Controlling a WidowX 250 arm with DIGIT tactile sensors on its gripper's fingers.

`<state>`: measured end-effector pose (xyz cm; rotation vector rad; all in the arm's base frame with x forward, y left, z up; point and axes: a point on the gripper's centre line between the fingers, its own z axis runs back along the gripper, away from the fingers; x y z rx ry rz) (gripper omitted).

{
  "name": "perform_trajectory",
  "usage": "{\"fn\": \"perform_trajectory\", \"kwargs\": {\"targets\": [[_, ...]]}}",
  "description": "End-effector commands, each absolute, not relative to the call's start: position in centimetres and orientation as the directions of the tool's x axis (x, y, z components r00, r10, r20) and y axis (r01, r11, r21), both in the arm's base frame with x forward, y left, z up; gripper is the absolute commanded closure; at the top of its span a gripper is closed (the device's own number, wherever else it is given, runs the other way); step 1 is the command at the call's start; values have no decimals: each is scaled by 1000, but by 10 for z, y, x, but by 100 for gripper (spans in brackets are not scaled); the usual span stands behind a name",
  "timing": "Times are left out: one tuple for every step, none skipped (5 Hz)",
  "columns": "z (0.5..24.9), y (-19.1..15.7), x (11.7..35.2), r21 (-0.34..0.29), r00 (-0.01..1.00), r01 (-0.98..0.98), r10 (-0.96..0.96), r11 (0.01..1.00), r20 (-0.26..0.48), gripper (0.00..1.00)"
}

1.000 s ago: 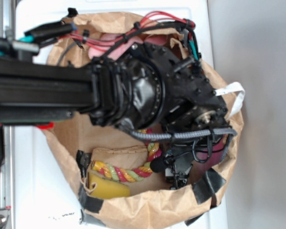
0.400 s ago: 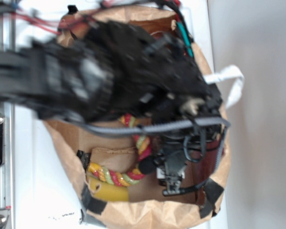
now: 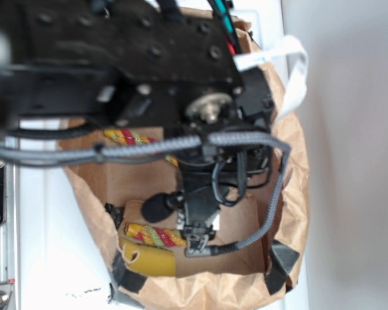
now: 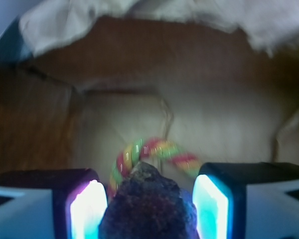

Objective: Grab the rock.

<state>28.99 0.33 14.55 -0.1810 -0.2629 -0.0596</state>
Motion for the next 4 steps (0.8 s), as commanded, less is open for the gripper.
{"fn": "perform_trajectory", "kwargs": {"targets": [[195,10,290,-32,964,-2,10,999,265,100],[200,5,289,37,971,-17,8,999,240,100],[199,2,289,37,965,-4,-6,999,262,100],[193,2,294,40,966,-23,12,999,259,100]]}}
